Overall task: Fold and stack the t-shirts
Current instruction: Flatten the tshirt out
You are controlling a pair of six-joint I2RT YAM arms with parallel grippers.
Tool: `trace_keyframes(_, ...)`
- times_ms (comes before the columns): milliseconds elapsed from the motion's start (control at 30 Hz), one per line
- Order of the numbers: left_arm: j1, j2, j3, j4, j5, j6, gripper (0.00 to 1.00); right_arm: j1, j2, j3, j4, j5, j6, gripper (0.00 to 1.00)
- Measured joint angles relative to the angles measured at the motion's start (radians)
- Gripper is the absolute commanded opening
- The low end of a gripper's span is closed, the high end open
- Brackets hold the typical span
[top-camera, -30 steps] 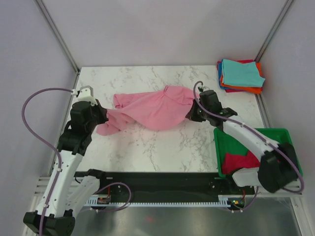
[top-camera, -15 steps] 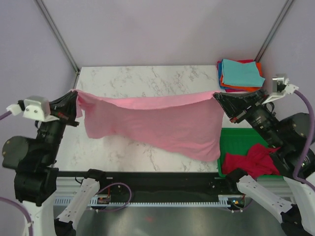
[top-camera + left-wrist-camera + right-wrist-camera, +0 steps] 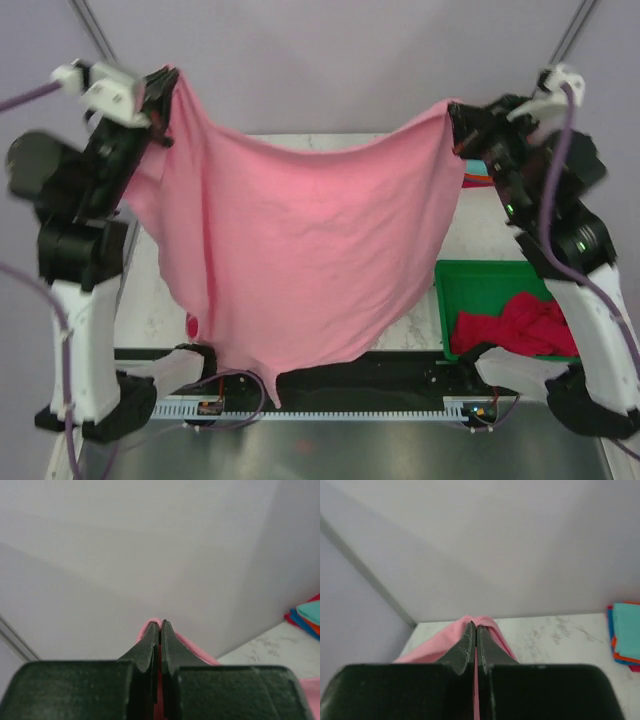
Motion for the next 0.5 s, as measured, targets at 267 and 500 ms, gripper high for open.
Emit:
trace_keyframes(267, 0.062, 0.771, 0.158, 0.010, 0.000, 0.006, 0.87, -0.245, 0.746, 0.189, -0.094, 0.049, 0.018, 0.98)
trace_keyframes(500, 0.111, 1.217, 0.219, -0.113, -0.055, -0.144, 0.99, -0.269, 1.046, 0.254, -0.273, -0.037, -0.014, 0.98)
